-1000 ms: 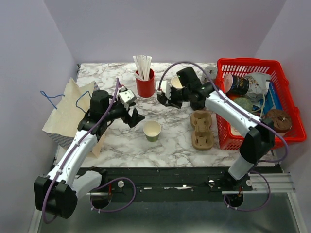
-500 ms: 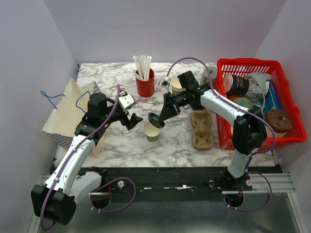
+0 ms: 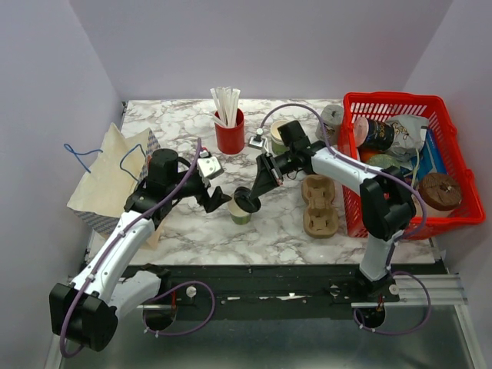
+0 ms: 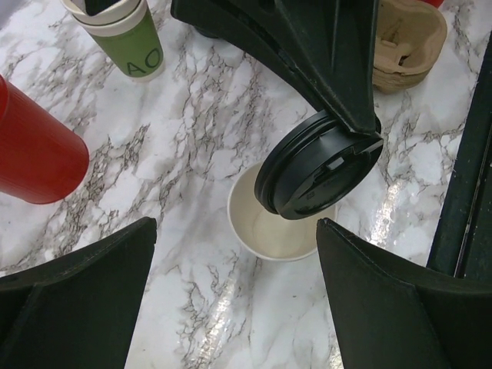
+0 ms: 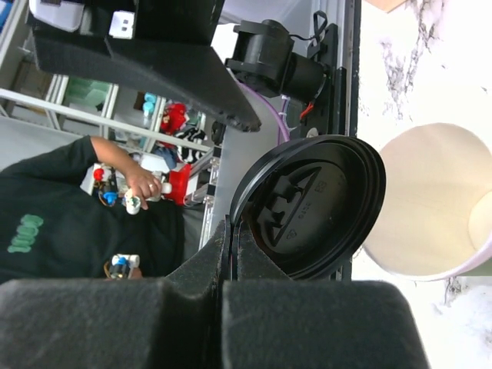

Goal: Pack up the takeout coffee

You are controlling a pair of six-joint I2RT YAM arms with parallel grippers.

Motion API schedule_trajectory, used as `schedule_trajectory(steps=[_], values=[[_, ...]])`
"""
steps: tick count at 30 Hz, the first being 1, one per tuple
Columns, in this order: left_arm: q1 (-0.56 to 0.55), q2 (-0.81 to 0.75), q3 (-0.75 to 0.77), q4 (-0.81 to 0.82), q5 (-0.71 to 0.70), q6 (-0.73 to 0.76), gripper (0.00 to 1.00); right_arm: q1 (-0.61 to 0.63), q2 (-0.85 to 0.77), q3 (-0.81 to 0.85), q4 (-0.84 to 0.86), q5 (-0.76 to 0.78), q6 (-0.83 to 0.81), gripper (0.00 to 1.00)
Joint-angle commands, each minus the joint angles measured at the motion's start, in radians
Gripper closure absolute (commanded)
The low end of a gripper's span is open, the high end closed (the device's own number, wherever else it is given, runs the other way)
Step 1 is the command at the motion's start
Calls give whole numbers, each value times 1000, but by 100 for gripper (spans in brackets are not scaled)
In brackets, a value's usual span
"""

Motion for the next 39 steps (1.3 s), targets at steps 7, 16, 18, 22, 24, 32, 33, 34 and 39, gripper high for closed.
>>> schedule_trajectory(steps=[7,16,18,22,24,32,33,34,39], values=[[-14,54,18,-48,2,161,6,8,105,65,131,-53,140,97],[-36,80,-12,21,-4,143,6,10,143,67,148,-28,173,97],[-42,85,-22,41,-9,133,6,8,148,67,151,-19,171,96],[-51,114,-22,90,-7,113,6,10,159,65,151,5,182,92],[-54,123,-22,102,-3,100,6,8,162,67,151,19,182,91],[-74,157,-14,113,9,109,6,8,165,76,149,51,182,82],[-74,160,-16,116,9,109,6,8,166,76,149,56,183,80],[-76,162,-16,121,9,108,6,8,168,78,149,61,183,79],[-82,165,-26,133,6,97,6,8,176,82,148,104,182,73]])
